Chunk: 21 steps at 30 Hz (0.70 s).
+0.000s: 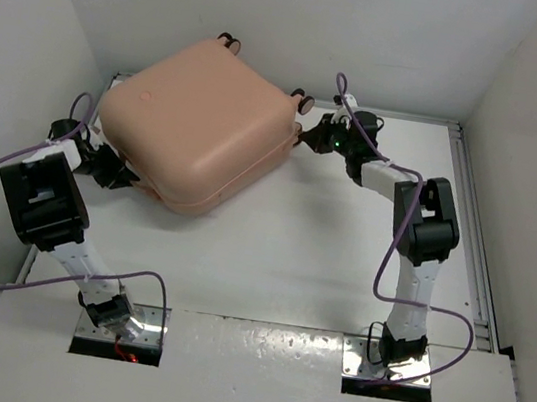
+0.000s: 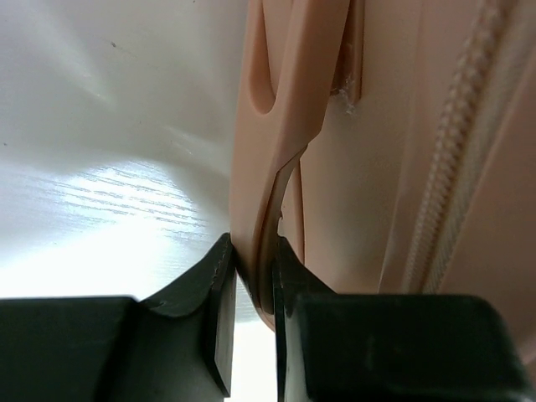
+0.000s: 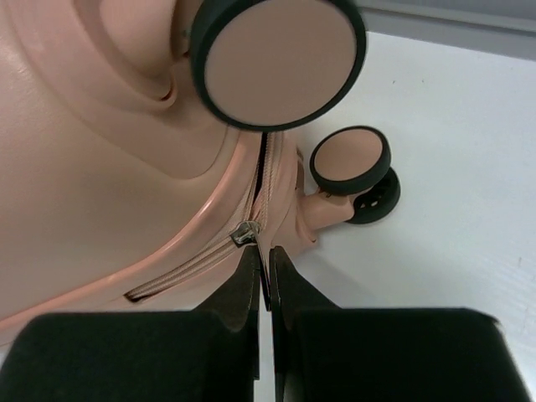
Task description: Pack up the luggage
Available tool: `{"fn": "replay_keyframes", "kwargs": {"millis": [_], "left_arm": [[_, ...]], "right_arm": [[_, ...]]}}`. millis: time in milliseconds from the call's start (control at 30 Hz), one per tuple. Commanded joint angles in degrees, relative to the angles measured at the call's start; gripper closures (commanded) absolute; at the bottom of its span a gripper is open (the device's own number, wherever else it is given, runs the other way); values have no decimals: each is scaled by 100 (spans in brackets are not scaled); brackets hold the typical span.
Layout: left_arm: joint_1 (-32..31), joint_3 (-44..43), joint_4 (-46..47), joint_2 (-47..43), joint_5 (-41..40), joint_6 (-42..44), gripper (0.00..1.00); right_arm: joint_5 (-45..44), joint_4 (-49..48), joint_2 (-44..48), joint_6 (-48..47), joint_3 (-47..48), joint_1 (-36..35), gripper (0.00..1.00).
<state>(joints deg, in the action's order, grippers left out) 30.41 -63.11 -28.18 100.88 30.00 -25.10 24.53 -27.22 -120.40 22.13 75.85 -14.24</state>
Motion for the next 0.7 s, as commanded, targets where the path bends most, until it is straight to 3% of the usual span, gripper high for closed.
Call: {"fn": "replay_keyframes", "kwargs": {"millis": [0, 233, 667], "left_arm": [[545, -298, 234, 124, -1374, 709, 100], [247, -657, 234, 362, -1734, 867, 100], [-159, -1527, 181, 1188, -2331, 1025, 100]], "right_arm": [[-1725, -416, -378, -271, 605, 967, 100], [-1610, -222, -1160, -218, 1545, 1099, 100], [-1557, 657, -3112, 177, 4464, 1029, 100]]}}
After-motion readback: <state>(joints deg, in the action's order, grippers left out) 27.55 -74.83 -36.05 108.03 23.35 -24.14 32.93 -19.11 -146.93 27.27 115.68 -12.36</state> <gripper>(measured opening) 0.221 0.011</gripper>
